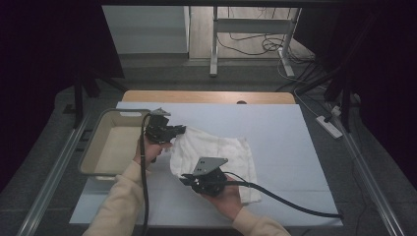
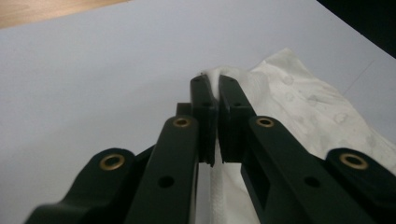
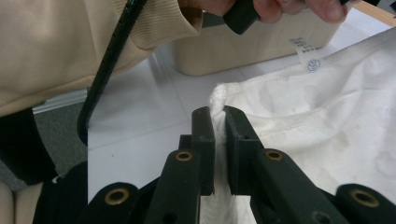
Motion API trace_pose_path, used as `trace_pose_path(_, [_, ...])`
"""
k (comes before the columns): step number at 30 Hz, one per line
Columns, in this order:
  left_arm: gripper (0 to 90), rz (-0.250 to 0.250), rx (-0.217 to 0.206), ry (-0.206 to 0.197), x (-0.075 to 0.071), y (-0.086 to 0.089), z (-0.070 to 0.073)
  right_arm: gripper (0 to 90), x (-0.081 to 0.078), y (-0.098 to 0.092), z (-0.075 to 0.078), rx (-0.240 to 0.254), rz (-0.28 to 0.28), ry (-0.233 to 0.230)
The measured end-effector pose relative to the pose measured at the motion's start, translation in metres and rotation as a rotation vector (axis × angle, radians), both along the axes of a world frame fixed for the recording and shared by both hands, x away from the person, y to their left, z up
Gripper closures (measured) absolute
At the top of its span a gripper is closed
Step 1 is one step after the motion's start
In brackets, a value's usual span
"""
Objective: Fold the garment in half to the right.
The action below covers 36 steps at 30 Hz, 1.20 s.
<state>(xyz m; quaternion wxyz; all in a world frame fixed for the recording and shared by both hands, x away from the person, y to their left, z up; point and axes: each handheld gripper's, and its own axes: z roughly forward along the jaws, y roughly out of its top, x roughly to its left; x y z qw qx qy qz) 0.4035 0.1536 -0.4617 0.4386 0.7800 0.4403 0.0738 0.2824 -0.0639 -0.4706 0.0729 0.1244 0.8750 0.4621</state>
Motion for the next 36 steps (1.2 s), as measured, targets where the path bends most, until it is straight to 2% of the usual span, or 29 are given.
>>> trace_pose_path(19, [85.5, -0.027, 0.022, 0.005, 0.002, -0.020, -0.005, 83.1, -0.005, -0.029, -0.005, -0.024, -0.048, 0.009])
trace_pose_path(28, [85.5, -0.062, 0.032, 0.000, 0.005, -0.041, -0.004, 83.1, -0.008, -0.046, -0.006, -0.030, -0.080, 0.015])
trace_pose_path(36, [85.4, -0.091, 0.034, 0.013, 0.011, -0.062, -0.007, 83.1, -0.010, -0.068, -0.008, -0.038, -0.124, 0.029])
